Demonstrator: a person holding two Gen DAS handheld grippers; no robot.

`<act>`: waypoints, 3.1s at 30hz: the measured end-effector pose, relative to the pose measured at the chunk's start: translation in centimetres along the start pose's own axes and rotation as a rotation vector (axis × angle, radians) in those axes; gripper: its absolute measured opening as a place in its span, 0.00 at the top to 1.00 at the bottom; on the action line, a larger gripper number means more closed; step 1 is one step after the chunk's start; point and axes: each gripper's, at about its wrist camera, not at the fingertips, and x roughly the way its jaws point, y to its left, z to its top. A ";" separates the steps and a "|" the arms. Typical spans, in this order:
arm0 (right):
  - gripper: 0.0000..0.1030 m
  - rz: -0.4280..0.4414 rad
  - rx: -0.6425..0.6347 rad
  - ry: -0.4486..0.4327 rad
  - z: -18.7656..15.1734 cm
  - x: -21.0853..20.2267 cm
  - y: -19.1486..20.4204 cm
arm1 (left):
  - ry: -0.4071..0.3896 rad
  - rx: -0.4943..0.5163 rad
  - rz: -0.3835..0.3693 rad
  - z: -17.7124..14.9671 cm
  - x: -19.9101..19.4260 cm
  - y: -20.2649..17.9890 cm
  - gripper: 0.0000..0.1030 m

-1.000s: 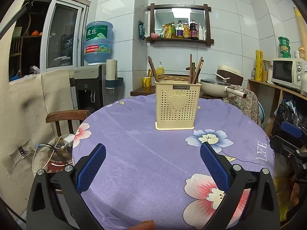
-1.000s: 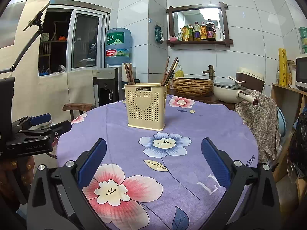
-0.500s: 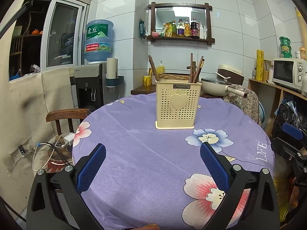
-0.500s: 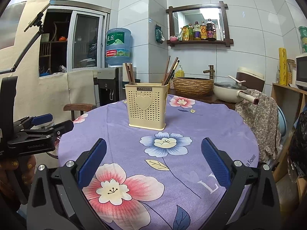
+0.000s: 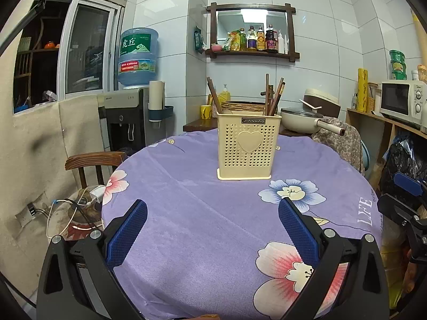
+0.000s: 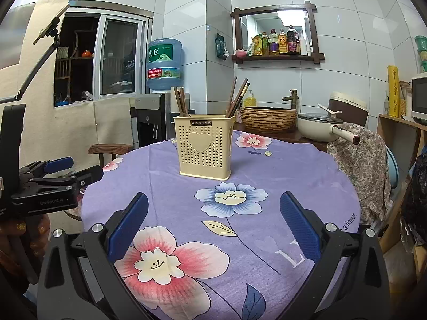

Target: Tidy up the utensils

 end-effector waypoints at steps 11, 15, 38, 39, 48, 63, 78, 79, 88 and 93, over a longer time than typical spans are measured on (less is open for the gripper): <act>0.06 0.000 0.008 0.006 0.1 0.1 0.1 | 0.006 0.003 -0.001 0.1 0.0 0.0 0.06; 0.06 0.001 0.008 0.008 0.0 0.2 0.1 | 0.012 0.007 0.002 0.0 0.1 -0.1 0.06; 0.06 -0.002 0.015 0.017 -0.3 0.6 -0.2 | 0.021 0.010 -0.005 0.0 0.1 -0.3 0.06; 0.06 -0.002 0.014 0.016 -0.3 0.5 -0.2 | 0.021 0.009 -0.006 0.0 0.1 -0.3 0.06; 0.06 -0.004 0.013 0.015 -0.2 0.5 -0.1 | 0.023 0.007 -0.010 0.0 0.1 -0.4 0.06; 0.06 0.001 0.009 0.021 -0.2 0.5 0.2 | 0.030 0.011 -0.018 0.1 0.1 -0.3 0.06; 0.06 0.003 0.009 0.026 -0.2 0.7 0.2 | 0.029 0.014 -0.024 0.0 0.2 -0.4 0.06; 0.06 0.003 0.009 0.026 -0.2 0.7 0.2 | 0.030 0.017 -0.023 0.0 0.2 -0.4 0.06; 0.06 0.003 0.011 0.026 -0.1 0.7 0.1 | 0.019 0.027 -0.018 0.0 0.1 -0.5 0.06; 0.06 0.004 0.012 0.027 -0.1 0.7 0.1 | 0.024 0.023 -0.014 0.0 0.1 -0.5 0.06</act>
